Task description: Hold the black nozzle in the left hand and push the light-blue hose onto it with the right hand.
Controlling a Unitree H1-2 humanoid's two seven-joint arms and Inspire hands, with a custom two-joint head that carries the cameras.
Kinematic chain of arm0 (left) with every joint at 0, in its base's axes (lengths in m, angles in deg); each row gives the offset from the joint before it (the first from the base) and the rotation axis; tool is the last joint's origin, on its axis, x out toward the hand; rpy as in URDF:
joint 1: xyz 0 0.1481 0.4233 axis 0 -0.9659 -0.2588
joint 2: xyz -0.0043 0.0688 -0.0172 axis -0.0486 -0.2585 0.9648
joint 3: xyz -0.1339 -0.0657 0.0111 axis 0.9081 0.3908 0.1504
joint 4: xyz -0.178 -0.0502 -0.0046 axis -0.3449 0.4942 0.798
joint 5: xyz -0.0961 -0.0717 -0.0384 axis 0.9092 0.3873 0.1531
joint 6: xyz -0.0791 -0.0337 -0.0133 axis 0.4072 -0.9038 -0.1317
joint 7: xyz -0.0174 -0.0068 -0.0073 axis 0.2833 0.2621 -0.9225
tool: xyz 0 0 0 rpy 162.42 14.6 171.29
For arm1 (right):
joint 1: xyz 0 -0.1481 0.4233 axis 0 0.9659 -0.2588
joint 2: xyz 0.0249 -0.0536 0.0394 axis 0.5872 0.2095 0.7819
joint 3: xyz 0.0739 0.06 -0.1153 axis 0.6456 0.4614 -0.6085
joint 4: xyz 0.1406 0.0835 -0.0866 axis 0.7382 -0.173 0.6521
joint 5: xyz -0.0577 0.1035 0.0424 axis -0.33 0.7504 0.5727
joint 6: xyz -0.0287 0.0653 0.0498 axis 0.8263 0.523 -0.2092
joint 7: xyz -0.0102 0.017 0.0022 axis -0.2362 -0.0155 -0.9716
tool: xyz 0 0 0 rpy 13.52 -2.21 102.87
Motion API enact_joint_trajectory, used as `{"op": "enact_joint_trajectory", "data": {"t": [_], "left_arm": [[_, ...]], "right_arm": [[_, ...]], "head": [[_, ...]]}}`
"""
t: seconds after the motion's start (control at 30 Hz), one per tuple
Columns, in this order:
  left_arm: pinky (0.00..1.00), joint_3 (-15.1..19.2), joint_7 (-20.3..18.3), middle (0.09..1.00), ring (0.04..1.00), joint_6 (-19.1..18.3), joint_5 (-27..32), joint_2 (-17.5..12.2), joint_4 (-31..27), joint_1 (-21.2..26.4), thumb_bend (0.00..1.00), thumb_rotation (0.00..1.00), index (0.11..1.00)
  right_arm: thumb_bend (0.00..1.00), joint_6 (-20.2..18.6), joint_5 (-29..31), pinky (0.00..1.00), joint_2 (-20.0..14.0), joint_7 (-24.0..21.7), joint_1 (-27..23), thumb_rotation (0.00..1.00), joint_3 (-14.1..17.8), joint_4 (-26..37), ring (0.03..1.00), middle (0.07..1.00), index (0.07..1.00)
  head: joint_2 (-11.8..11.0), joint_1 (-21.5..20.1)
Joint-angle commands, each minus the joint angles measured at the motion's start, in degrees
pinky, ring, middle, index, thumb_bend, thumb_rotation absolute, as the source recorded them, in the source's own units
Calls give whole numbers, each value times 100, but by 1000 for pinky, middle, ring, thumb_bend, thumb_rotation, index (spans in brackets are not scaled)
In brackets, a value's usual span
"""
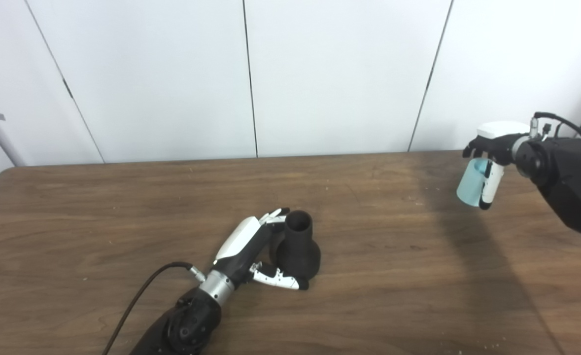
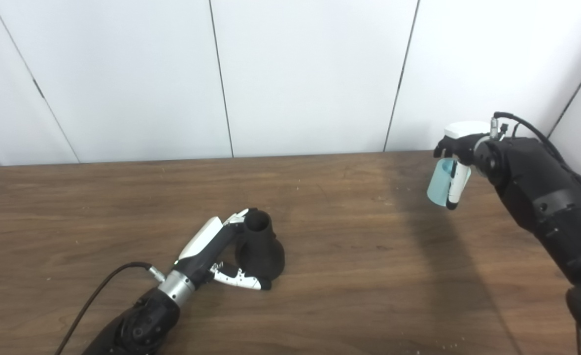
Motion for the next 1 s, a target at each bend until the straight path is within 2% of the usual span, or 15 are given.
{"op": "enact_joint_trajectory", "data": {"t": [0.0,0.1,0.13,0.17,0.2,0.23,0.33,0.6,0.97], "left_arm": [[1000,-329,-116,820,966,-77,-266,160,637,-991,502,83,483],[1000,-330,-118,820,966,-85,-270,159,614,-998,502,83,483],[1000,-333,-115,820,966,-86,-277,159,614,-998,502,83,483],[1000,-334,-113,820,966,-87,-282,160,615,-997,502,83,483],[1000,-334,-110,820,966,-83,-285,161,625,-995,502,83,483],[1000,-332,-109,820,966,-81,-285,159,627,-995,502,83,483],[1000,-327,-112,820,966,-78,-279,158,622,-1000,502,83,483],[1000,-329,-134,820,966,-103,-277,156,605,-995,502,83,483],[1000,-323,-135,819,965,-91,-270,163,627,-978,502,83,483]], "right_arm": [[916,136,-108,423,-217,324,-379,106,124,139,519,636,759],[892,144,-169,342,-220,414,-369,104,108,171,429,554,691],[734,156,-159,324,-211,463,-370,53,126,156,413,519,652],[635,166,-151,296,-204,499,-370,28,142,143,386,501,573],[574,192,-74,278,-185,588,-347,13,219,142,369,490,524],[554,202,-6,218,-168,659,-316,6,294,163,310,482,507],[534,229,123,145,-125,825,-217,0,476,252,236,473,490],[531,423,86,164,-174,859,-235,0,442,149,249,474,488],[531,312,-126,125,-199,629,-338,0,368,297,219,472,489]], "head": [[9,-1],[16,-5],[19,-1],[19,-1],[26,1],[24,5],[29,-4],[35,3],[58,21]]}}
